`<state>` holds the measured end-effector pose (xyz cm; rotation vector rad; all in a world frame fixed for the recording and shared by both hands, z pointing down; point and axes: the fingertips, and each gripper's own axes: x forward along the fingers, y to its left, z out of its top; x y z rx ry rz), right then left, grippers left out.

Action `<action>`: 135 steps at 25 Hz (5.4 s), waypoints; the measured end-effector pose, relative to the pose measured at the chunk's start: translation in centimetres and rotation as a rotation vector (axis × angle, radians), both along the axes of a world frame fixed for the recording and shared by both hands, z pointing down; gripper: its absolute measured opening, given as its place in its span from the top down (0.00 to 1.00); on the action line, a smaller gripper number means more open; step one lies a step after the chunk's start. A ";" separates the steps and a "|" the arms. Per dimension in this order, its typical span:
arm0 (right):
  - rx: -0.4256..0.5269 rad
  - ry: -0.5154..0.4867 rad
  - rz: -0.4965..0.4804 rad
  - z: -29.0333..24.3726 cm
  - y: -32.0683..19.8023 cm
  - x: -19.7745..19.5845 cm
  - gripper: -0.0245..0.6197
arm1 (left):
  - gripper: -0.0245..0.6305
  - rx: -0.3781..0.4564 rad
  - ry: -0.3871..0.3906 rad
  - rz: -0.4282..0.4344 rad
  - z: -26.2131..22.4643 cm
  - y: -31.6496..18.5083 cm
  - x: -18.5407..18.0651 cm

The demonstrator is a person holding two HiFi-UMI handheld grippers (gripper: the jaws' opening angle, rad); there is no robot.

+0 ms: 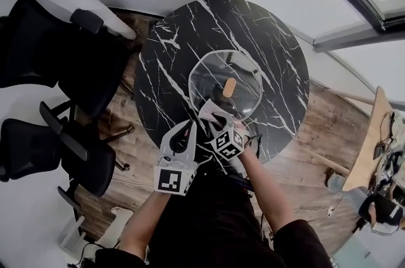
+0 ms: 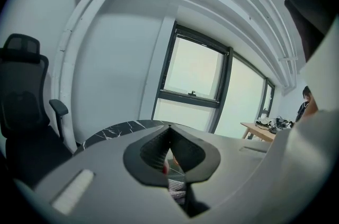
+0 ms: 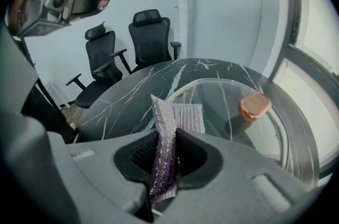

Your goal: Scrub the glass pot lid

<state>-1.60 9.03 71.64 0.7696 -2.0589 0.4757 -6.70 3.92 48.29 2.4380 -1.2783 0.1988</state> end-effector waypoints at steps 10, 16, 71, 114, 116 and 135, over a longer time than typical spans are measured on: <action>-0.136 -0.067 -0.108 1.2 3.6 -4.2 0.86 | 0.96 0.024 0.005 -0.052 -1.0 -0.1 -1.6; -0.401 -0.317 -0.021 -0.2 3.4 -4.1 0.86 | 0.96 0.027 0.011 -0.083 -1.1 -0.1 -2.1; 0.047 -0.131 0.766 -2.9 -11.5 18.5 0.85 | 0.96 0.073 0.018 -0.122 -3.5 -7.4 1.9; -0.163 -0.028 0.247 -1.2 -21.2 6.6 0.85 | 0.96 -0.011 0.062 -0.249 1.0 -8.1 -9.6; -0.175 -0.027 0.212 -1.2 -21.1 5.6 0.85 | 0.96 -0.010 0.065 -0.247 1.1 -8.1 -9.8; -0.229 0.060 -0.077 -0.8 -18.0 -1.4 0.85 | 0.96 -0.003 0.096 -0.217 1.1 -8.2 -12.3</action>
